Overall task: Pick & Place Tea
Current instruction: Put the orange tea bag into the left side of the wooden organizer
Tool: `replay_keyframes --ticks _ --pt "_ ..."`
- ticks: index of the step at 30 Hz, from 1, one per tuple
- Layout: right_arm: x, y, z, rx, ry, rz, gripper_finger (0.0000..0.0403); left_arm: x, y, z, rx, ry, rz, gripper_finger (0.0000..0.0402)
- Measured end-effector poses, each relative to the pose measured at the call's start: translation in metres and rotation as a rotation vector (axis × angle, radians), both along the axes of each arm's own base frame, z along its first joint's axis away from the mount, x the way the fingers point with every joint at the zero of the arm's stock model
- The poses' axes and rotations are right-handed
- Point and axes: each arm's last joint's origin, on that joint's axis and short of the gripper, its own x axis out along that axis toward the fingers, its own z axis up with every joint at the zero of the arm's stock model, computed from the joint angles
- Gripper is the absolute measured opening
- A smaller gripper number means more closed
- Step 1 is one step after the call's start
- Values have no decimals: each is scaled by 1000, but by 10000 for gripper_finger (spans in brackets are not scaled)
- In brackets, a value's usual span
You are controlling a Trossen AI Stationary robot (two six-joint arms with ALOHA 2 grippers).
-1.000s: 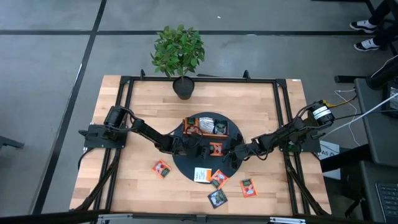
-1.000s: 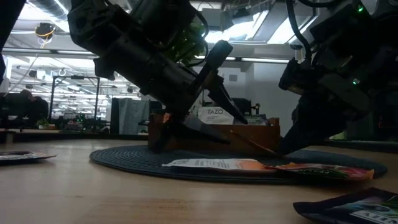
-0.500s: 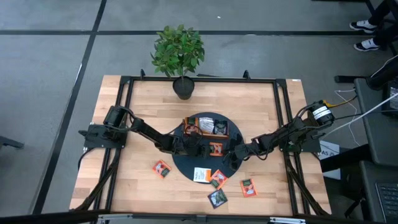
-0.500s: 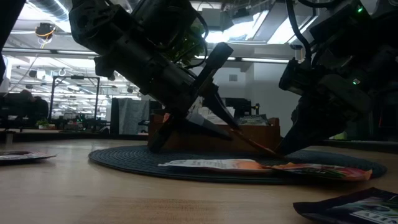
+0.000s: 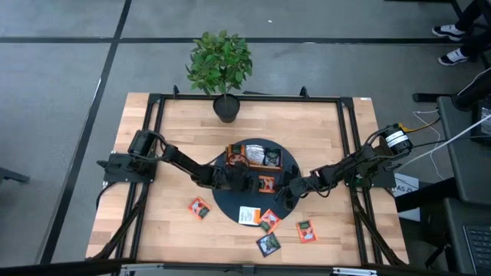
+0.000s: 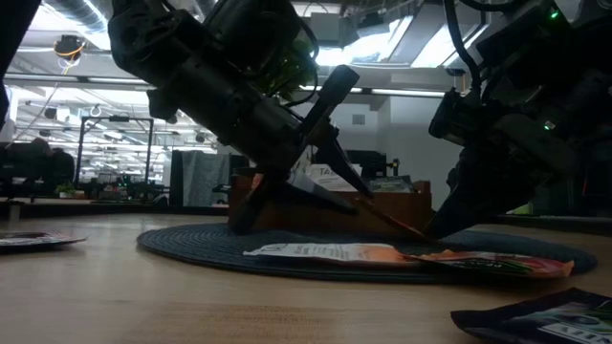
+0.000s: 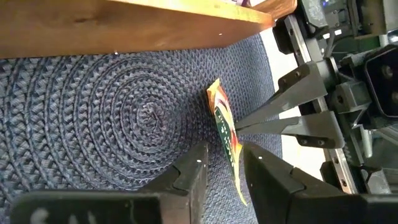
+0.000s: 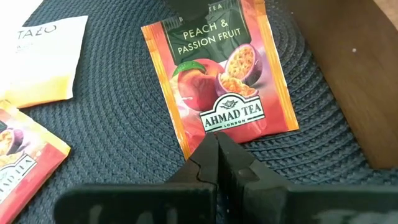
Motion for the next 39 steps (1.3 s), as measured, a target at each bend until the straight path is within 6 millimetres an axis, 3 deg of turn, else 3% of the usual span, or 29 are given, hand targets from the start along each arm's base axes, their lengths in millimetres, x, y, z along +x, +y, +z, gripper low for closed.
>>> replay_keyframes --ticks 8,17,26,33,39 --pt "0 0 0 -1 -1 2 3 1 5 0 -36 -1 -8 88" --pt "0 0 0 -5 -1 5 3 1 3 0 2 2 -18 7" --pt "0 1 0 -11 -2 17 6 1 0 0 43 3 -37 3" --pt "0 3 6 41 -18 67 61 1 -4 1 75 -14 -76 2" --pt "-4 4 28 77 -62 137 114 1 -6 2 80 -21 -98 2"
